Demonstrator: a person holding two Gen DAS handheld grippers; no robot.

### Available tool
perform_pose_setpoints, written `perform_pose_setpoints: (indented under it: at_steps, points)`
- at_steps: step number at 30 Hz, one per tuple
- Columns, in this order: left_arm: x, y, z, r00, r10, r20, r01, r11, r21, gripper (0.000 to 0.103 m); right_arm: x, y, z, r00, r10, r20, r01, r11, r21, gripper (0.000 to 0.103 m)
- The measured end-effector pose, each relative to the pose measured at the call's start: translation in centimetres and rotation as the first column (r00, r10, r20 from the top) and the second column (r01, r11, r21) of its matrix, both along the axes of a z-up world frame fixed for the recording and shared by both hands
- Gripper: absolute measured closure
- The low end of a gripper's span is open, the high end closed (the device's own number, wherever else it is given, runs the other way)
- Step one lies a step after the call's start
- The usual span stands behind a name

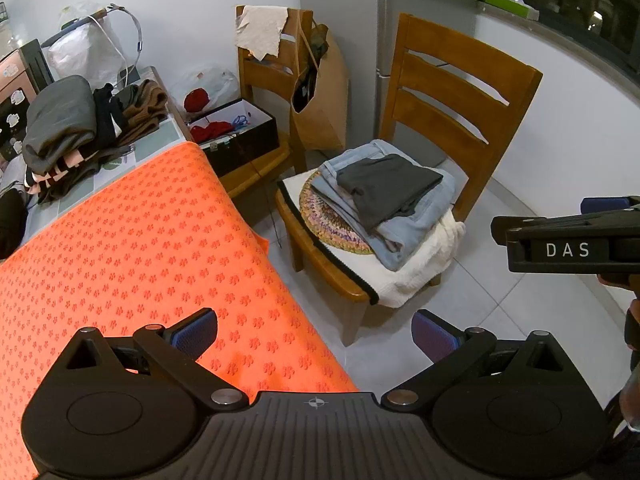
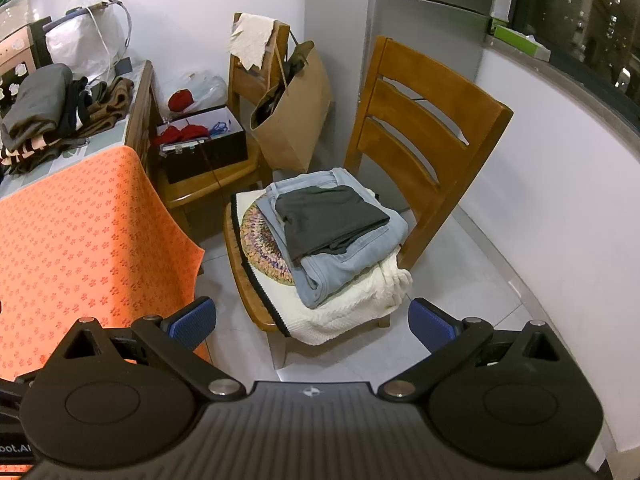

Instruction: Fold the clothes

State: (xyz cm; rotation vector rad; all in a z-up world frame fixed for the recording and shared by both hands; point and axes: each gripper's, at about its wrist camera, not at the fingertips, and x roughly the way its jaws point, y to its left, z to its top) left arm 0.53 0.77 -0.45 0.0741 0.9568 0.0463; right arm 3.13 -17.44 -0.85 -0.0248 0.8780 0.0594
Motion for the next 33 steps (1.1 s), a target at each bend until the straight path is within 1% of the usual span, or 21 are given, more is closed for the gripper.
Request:
perform_pose_setpoints:
  at_steps: [33]
  points:
    - [1.2, 0.6, 0.0, 1.000, -0.005, -0.010, 0.005, 1.000, -0.010, 0.000, 1.2, 0.6, -0.2, 1.000, 0.004, -0.009, -0.005, 1.000, -0.014, 0.000]
